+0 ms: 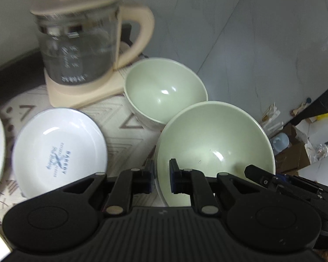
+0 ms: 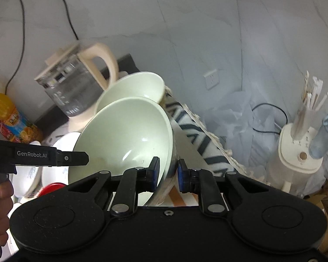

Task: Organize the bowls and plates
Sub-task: 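Lift the held green bowl and carry it over the red bowl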

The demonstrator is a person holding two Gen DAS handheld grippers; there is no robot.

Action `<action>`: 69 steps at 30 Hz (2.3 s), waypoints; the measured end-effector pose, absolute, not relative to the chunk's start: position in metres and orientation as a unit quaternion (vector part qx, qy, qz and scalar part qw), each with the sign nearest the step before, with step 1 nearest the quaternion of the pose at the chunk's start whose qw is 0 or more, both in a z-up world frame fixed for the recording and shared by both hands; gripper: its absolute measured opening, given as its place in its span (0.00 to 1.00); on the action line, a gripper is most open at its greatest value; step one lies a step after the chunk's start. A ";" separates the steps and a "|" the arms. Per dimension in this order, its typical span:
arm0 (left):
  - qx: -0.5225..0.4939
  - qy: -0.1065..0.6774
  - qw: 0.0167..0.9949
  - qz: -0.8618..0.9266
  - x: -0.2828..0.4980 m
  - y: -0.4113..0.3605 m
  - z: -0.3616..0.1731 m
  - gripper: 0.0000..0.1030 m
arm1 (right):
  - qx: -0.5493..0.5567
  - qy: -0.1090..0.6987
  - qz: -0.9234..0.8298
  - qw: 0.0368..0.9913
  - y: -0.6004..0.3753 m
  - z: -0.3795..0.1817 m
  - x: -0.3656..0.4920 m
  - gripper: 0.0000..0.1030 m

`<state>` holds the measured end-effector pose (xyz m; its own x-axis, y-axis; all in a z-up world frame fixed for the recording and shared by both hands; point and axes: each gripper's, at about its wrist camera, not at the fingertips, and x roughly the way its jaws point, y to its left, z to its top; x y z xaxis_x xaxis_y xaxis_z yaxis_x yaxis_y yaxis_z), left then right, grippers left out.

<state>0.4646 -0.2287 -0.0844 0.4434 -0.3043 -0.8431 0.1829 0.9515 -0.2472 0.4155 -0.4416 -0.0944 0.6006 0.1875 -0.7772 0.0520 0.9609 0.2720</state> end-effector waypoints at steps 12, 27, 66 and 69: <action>-0.082 0.475 0.867 -0.124 0.426 -0.180 -0.050 0.12 | 0.126 0.421 0.068 0.896 -0.403 -0.063 0.397 0.17; -0.120 0.465 0.873 -0.087 0.383 -0.127 -0.039 0.12 | 0.101 0.417 0.105 0.897 -0.352 -0.042 0.378 0.17; -0.140 0.563 0.813 -0.037 0.363 -0.101 -0.117 0.12 | 0.075 0.484 0.122 0.863 -0.324 -0.091 0.370 0.07; -0.142 0.561 0.815 -0.041 0.366 -0.098 -0.116 0.12 | 0.079 0.481 0.134 0.863 -0.323 -0.094 0.372 0.00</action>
<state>0.3656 -0.0984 -0.1161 0.3674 -0.2270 -0.9019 -0.0922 0.9561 -0.2782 0.3723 -0.3230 -0.0938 0.5021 0.3074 -0.8083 -0.1564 0.9516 0.2647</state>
